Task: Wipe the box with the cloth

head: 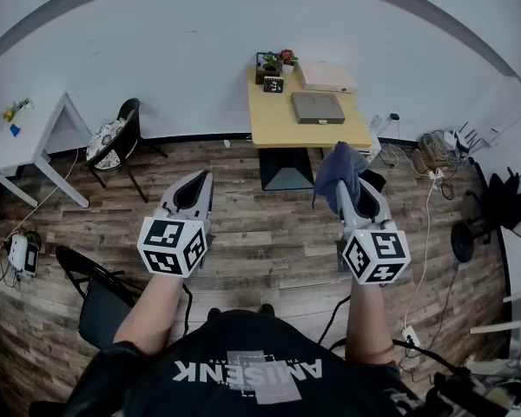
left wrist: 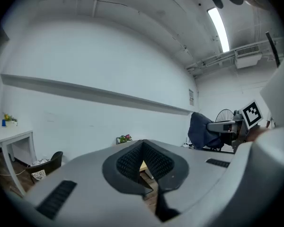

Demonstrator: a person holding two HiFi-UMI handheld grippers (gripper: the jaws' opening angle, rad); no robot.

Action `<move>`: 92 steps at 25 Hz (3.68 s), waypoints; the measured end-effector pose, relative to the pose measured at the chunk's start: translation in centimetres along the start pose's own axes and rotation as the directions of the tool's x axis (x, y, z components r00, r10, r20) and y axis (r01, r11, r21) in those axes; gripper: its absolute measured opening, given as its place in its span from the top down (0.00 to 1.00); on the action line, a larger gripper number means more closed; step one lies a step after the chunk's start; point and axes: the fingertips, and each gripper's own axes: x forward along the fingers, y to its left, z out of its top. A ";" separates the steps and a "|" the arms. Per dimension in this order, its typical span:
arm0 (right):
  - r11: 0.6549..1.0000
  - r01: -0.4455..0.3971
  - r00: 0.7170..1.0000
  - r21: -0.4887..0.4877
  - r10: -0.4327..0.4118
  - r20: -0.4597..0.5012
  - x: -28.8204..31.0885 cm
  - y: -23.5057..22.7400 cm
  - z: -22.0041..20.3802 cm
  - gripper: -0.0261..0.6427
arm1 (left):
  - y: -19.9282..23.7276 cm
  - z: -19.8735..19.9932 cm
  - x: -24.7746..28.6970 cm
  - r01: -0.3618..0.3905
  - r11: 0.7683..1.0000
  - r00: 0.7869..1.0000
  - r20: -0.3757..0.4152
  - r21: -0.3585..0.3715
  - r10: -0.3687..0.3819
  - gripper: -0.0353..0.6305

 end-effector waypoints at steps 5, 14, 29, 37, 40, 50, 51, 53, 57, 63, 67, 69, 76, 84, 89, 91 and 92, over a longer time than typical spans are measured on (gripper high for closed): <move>1.000 -0.007 1.000 -0.011 0.007 0.000 -0.3 -0.5 0.1 0.82 | -1.4 -0.5 0.3 0.024 1.000 1.000 -0.012 -0.015 -0.024 0.95; 0.996 -0.087 0.996 0.036 0.087 0.024 -0.9 -1.1 -0.4 0.82 | -2.7 -1.1 1.1 -0.002 1.000 1.000 -0.016 -0.004 0.002 0.95; 0.991 -0.123 0.992 0.056 0.122 0.019 -0.9 -6.8 -1.6 0.82 | -7.2 -1.9 6.0 -0.002 1.000 0.999 -0.047 -0.031 0.001 0.95; 0.992 -0.108 0.994 0.063 0.106 0.027 2.7 -8.9 -2.0 0.82 | -5.6 -2.5 9.8 -0.018 1.000 0.997 -0.068 0.015 0.019 0.95; 0.995 -0.082 0.997 0.062 0.080 0.021 5.3 -9.8 -1.9 0.82 | -4.2 -2.8 12.5 -0.001 1.000 0.997 -0.078 0.007 0.002 0.95; 0.999 0.020 1.000 0.051 -0.020 -0.003 16.3 -10.8 -0.4 0.82 | 3.2 -0.2 22.5 0.112 0.994 0.992 -0.062 -0.018 -0.112 0.95; 0.998 0.027 1.000 0.049 -0.026 -0.005 17.4 -10.8 -0.3 0.82 | 4.0 0.0 23.5 0.115 0.993 0.991 -0.061 -0.014 -0.116 0.95; 0.998 0.041 0.999 0.053 -0.040 -0.014 19.7 -10.7 -0.5 0.82 | 5.6 0.0 25.4 0.127 0.992 0.989 -0.067 -0.023 -0.128 0.95; 0.996 0.061 0.997 0.066 -0.059 -0.043 23.3 -10.2 -1.3 0.82 | 8.1 -0.3 28.1 0.153 0.988 0.984 -0.090 -0.023 -0.155 0.95; 0.991 0.105 0.992 0.077 -0.100 -0.072 28.6 -9.6 -1.9 0.82 | 12.1 -0.6 31.6 0.169 0.985 0.979 -0.113 -0.025 -0.171 0.95; 0.986 0.141 0.987 0.091 -0.133 -0.088 32.1 -9.3 -2.6 0.82 | 13.9 -1.1 33.6 0.194 0.981 0.973 -0.124 -0.028 -0.196 0.95; 0.983 0.155 0.985 0.103 -0.146 -0.093 34.0 -8.9 -3.0 0.82 | 15.3 -1.3 34.5 0.193 0.981 0.973 -0.128 -0.027 -0.195 0.95; 0.976 0.166 0.979 0.141 -0.147 -0.138 39.9 -10.1 -5.3 0.82 | 17.2 -2.9 37.4 0.159 0.986 0.975 -0.152 -0.051 -0.165 0.95; 0.970 0.151 0.977 0.193 -0.117 -0.179 46.6 -14.5 -8.5 0.82 | 17.5 -3.3 42.9 0.072 0.997 0.981 -0.178 -0.040 -0.078 0.95; 0.973 0.128 0.976 0.194 -0.088 -0.201 50.4 -17.4 -10.1 0.82 | 17.1 -4.1 47.4 0.039 0.999 0.979 -0.201 -0.034 -0.045 0.95; 0.975 0.105 0.977 0.196 -0.064 -0.205 51.9 -18.0 -10.7 0.82 | 16.9 -4.5 49.1 0.038 0.999 0.977 -0.207 -0.030 -0.043 0.95; 0.975 0.095 0.977 0.202 -0.052 -0.208 52.6 -18.2 -11.1 0.82 | 16.9 -4.7 49.9 0.033 0.999 0.976 -0.212 -0.031 -0.039 0.95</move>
